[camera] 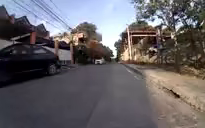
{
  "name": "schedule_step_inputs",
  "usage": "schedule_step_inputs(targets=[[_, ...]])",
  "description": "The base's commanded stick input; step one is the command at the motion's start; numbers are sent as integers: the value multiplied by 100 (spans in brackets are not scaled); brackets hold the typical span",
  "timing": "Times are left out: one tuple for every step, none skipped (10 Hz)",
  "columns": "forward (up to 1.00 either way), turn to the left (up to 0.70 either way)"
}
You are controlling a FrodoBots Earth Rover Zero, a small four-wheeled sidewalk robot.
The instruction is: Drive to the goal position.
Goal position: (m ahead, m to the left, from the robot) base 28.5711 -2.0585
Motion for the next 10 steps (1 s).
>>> schedule_step_inputs(targets=[[99, 0], [99, -7], [99, -27], [99, -40], [99, -40], [99, -40], [99, -40], [99, -40], [99, -40], [99, -40]])
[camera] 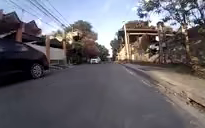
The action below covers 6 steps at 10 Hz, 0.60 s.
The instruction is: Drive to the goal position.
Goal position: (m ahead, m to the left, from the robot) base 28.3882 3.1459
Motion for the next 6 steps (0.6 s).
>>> schedule_step_inputs(targets=[[99, -40], [99, -40], [99, -40], [99, -40], [99, -37], [99, -3]])
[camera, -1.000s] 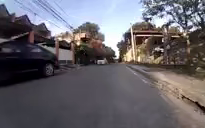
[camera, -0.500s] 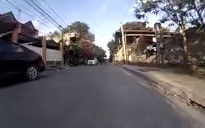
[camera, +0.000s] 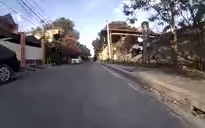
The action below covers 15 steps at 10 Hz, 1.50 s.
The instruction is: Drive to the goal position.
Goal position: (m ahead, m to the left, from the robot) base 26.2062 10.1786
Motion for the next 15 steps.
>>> schedule_step_inputs(targets=[[99, 0], [99, 0], [99, 0], [99, 0], [99, 0], [99, 0], [99, 0], [99, 0], [99, 0], [99, 0], [99, 0], [99, 0], [99, 0], [99, 0], [99, 0]])
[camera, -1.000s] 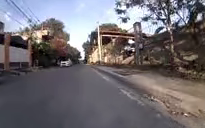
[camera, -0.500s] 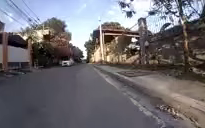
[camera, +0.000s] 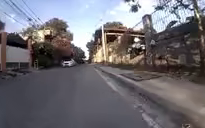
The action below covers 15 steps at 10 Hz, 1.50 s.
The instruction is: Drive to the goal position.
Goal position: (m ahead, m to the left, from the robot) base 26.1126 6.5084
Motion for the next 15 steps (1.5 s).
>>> schedule_step_inputs(targets=[[99, 0], [99, 0], [99, 0], [99, 0], [99, 0], [99, 0], [99, 0], [99, 0], [99, 0], [99, 0], [99, 0], [98, 0], [95, 0], [89, 0], [86, 0]])
